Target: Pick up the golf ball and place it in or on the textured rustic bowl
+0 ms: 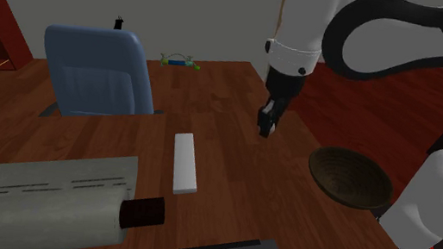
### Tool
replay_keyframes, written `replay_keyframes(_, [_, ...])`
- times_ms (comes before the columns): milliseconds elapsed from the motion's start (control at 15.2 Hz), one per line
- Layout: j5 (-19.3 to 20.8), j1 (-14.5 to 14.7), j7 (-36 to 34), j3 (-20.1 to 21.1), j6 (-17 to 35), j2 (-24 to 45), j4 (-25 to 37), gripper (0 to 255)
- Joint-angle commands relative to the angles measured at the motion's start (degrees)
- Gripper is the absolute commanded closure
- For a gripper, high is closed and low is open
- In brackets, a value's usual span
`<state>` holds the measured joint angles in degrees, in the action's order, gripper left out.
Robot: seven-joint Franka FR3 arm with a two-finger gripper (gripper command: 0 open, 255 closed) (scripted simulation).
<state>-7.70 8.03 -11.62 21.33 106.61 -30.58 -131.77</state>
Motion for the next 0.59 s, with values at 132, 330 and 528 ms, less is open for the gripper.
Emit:
replay_keyframes(132, [0.24,-0.13,0.20,-0.55,-3.31,-0.32,2.97,255])
replay_keyframes(330, [0.46,-0.27,0.21,-0.80,-5.57,-0.16,5.39,255])
replay_keyframes(528, [-0.41,0.64,0.96,-1.87,-7.19,-4.93,2.24,255])
